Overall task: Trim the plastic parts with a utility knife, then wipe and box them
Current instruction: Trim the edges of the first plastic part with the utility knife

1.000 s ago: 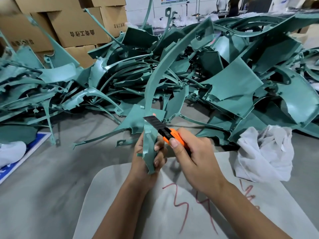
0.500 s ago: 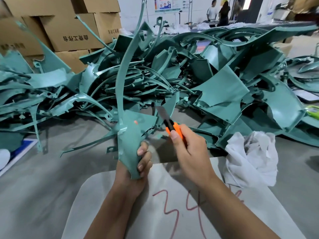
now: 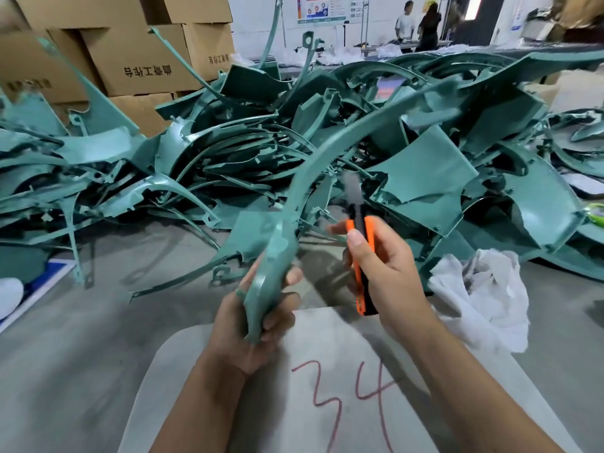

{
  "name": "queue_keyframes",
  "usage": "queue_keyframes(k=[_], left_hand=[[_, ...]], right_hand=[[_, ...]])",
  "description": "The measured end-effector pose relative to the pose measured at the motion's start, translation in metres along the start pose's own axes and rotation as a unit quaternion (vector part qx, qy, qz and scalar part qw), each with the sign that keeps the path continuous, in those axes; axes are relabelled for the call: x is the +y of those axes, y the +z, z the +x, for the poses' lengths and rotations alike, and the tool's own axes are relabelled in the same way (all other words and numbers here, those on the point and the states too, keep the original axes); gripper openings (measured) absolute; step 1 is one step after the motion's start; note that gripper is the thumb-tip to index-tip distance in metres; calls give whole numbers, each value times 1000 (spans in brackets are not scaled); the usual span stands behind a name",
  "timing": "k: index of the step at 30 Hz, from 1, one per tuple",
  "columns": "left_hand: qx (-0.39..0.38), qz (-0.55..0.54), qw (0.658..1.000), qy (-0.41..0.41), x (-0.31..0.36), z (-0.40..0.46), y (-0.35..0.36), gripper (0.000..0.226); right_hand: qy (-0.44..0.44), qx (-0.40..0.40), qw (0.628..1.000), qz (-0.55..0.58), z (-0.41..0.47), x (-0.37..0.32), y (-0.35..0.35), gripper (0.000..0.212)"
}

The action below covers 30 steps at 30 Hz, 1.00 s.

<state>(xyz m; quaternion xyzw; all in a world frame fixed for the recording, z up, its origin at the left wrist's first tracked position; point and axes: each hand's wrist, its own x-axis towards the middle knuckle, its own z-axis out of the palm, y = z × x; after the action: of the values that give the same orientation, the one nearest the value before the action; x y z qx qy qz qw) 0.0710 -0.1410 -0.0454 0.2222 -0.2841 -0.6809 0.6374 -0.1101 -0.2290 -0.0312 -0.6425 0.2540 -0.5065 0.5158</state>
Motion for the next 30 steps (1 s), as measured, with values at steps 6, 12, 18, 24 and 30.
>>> queue_keyframes(k=[6,12,18,24,30], left_hand=[[-85,36,981,-173,-12,-4,9,56],[-89,-29,988,-121,-8,1,8,112],[188,207,944,178,-30,11,15,36],[226,26,961,156,-13,10,2,51],[320,199,919,115,4,10,-20,27]], right_hand=[[33,-48,974,218,3,-6,-12,62],[81,94,941,315,8,-5,-10,11],[119,118,947,273,-1,0,2,20],[136,-60,968,201,-9,-3,3,20],[185,9,952,245,-1,0,-12,48]])
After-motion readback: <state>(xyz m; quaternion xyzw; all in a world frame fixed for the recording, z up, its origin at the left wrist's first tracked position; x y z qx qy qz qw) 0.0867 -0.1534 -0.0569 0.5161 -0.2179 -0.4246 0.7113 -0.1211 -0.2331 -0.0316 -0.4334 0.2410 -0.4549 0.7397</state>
